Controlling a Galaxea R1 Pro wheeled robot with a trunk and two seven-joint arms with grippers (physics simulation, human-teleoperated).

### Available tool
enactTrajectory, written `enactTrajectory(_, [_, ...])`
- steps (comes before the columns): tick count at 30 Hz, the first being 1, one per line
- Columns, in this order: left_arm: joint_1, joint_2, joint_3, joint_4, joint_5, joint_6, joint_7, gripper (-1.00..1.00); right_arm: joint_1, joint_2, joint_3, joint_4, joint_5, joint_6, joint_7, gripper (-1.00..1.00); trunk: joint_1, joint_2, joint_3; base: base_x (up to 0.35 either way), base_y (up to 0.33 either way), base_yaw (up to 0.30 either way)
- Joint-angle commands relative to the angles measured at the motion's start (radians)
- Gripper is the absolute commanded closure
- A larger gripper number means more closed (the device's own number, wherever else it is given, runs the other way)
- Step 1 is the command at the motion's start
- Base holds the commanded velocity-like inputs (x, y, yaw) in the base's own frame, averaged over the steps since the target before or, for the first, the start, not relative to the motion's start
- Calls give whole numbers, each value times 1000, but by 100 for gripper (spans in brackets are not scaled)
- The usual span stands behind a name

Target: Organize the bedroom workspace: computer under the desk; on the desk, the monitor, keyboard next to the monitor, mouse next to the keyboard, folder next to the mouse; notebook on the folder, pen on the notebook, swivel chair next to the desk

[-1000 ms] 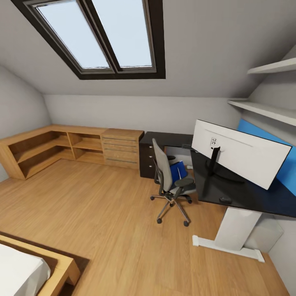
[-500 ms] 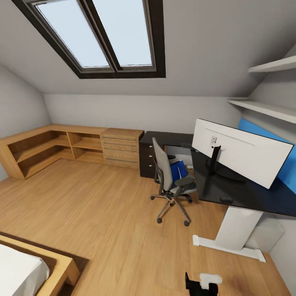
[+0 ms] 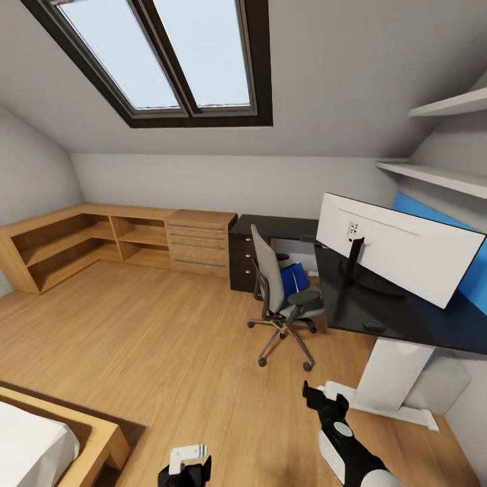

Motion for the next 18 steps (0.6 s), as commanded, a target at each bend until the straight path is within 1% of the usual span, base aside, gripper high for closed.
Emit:
enactTrajectory(1, [-2, 0, 1, -3, 4, 6, 1, -100, -9, 0, -2, 1, -14, -5, -11, -100, 4, -8, -5, 0, 0, 0])
enactTrajectory(3, [-4, 1, 3, -4, 4, 4, -1, -100, -31, -2, -3, 0, -27, -6, -43, -100, 12, -22, -11, 0, 0, 0])
enactTrajectory(4, [-5, 6, 6, -4, 4, 3, -2, -100, -44, -3, -3, 0, -33, -9, -59, -100, 16, -29, -14, 0, 0, 0])
enactTrajectory(6, [-6, 12, 7, -5, 5, 3, -2, -100, -58, -4, -3, -1, -37, -13, -70, -100, 23, -43, -20, 0, 0, 0])
enactTrajectory(7, [-6, 19, 9, -5, 5, 2, -3, -100, -72, -4, -3, -1, -39, -16, -77, -100, 27, -50, -24, 0, 0, 0])
enactTrajectory(12, [-7, 44, 9, -4, 4, 0, -2, -100, -102, -5, -5, -6, -42, -34, -87, -100, 46, -85, -39, 0, 0, 0])
enactTrajectory(15, [-7, 52, 10, -3, 4, -1, -2, -100, -107, -6, -6, -5, -43, -52, -88, -100, 58, -106, -49, 0, 0, 0])
enactTrajectory(16, [-7, 61, 11, -2, 5, -1, -3, -100, -108, -8, -6, -1, -43, -64, -88, -100, 62, -113, -52, 0, 0, 0])
enactTrajectory(18, [-7, 70, 12, -2, 4, -2, -5, -100, -109, -13, -6, 4, -43, -74, -88, -100, 69, -127, -58, 0, 0, 0])
